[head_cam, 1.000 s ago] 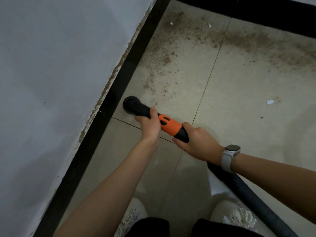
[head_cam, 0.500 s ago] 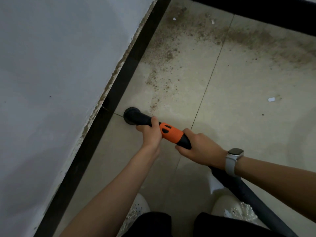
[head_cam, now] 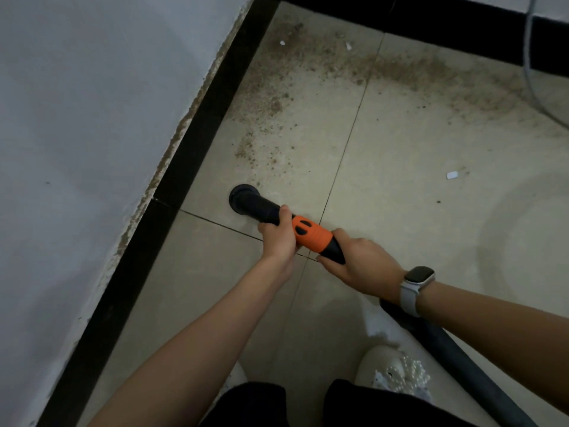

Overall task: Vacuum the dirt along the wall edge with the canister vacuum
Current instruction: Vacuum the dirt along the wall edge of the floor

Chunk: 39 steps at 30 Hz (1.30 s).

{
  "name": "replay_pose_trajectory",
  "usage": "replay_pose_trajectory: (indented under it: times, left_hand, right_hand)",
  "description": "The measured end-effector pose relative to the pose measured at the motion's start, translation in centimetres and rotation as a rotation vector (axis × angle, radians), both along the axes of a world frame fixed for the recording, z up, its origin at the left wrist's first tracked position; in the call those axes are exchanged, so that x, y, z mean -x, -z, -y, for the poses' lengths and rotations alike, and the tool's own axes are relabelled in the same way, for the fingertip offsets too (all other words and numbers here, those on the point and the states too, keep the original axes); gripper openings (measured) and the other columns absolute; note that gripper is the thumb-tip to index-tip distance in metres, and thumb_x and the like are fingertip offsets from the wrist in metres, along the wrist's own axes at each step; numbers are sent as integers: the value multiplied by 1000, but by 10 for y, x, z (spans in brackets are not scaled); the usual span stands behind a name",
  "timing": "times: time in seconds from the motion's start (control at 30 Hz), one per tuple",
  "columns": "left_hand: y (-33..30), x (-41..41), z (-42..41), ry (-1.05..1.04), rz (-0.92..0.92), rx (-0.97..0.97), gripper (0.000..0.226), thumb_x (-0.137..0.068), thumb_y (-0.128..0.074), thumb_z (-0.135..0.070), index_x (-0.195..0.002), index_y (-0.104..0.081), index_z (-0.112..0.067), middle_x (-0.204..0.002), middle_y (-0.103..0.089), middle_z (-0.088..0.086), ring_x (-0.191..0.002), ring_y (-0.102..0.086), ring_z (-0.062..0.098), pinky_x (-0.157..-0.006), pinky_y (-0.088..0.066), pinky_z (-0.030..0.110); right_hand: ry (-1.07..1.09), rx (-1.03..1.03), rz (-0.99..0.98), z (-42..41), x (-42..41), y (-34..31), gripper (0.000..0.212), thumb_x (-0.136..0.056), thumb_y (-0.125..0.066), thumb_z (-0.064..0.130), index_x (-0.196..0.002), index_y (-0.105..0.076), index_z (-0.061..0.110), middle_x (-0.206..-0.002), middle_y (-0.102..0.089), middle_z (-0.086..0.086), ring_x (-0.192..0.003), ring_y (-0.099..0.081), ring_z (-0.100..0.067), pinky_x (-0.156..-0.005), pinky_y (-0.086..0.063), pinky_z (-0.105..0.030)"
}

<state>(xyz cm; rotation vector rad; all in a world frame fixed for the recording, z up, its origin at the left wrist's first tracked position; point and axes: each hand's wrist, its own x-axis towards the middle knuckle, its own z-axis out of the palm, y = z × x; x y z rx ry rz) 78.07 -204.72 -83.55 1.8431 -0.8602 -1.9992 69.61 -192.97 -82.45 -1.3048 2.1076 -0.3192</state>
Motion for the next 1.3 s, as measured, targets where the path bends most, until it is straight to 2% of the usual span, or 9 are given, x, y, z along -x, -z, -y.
replay_pose_trajectory:
  times: [0.13, 0.27, 0.43, 0.53, 0.6, 0.8, 1.03, 1.17, 1.3]
  left_hand:
    - [-2, -8, -3, -11, 16, 5, 50, -98, -47, -30, -132, -36, 5, -114, -59, 23, -87, -62, 24, -68, -54, 31]
    - [0, -25, -10, -109, 87, 5, 48, -99, -45, -27, -135, -35, 2, -124, -55, 26, -107, -60, 34, -89, -52, 43]
    - [7, -28, -11, -202, 93, 21, 47, -100, -42, -28, -139, -28, -5, -124, -54, 22, -105, -59, 30, -97, -47, 48]
    - [12, -21, -9, -227, 75, -29, 48, -99, -42, -34, -137, -31, -6, -117, -56, 18, -90, -59, 23, -86, -51, 42]
    - [13, -19, -8, -221, 50, -71, 49, -99, -41, -37, -134, -36, -3, -109, -58, 16, -83, -59, 20, -78, -50, 38]
    - [10, -9, -8, -270, 19, -61, 39, -99, -40, -40, -121, -45, -8, -87, -57, 7, -75, -56, 15, -73, -47, 36]
    - [11, -7, -23, -214, -35, -106, 43, -100, -38, -41, -124, -42, -5, -104, -58, 14, -87, -59, 24, -76, -51, 38]
    - [6, 22, -17, -99, -46, -108, 43, -99, -38, -42, -121, -45, -6, -93, -59, 11, -78, -60, 20, -62, -51, 32]
    - [2, 50, 5, 25, -113, -101, 49, -100, -37, -42, -131, -39, -4, -101, -58, 14, -86, -60, 25, -74, -52, 40]
  right_hand:
    - [8, -16, 64, -3, -3, 0, 37, -90, -55, 44, -113, -45, 16, -82, -62, -3, -63, -50, -19, -55, -35, -29]
    - [15, -37, 93, -22, -22, 1, 41, -89, -56, 46, -118, -46, 19, -92, -66, -4, -71, -59, -21, -60, -42, -32]
    - [8, -19, 78, -28, -29, 11, 37, -90, -53, 46, -115, -47, 19, -90, -66, -5, -73, -61, -24, -59, -43, -31]
    - [29, -5, 96, -24, -24, 14, 37, -89, -54, 45, -112, -48, 17, -90, -67, -7, -76, -62, -28, -65, -48, -38]
    - [31, -8, 110, -23, -19, 11, 38, -90, -54, 46, -112, -48, 16, -90, -66, -8, -78, -62, -29, -64, -46, -36]
    - [26, -13, 96, -21, -13, 4, 36, -92, -50, 47, -110, -47, 16, -90, -65, -9, -76, -60, -28, -58, -33, -32]
    - [6, -39, 14, -37, -6, 0, 39, -91, -50, 50, -114, -46, 18, -92, -66, -6, -76, -61, -24, -59, -38, -30]
    - [105, 21, -59, -40, 5, -4, 42, -90, -53, 47, -115, -49, 14, -92, -67, -11, -79, -62, -31, -59, -38, -33]
    - [232, 30, -64, -22, 20, -4, 42, -89, -54, 47, -112, -49, 12, -87, -66, -16, -79, -62, -37, -56, -35, -35]
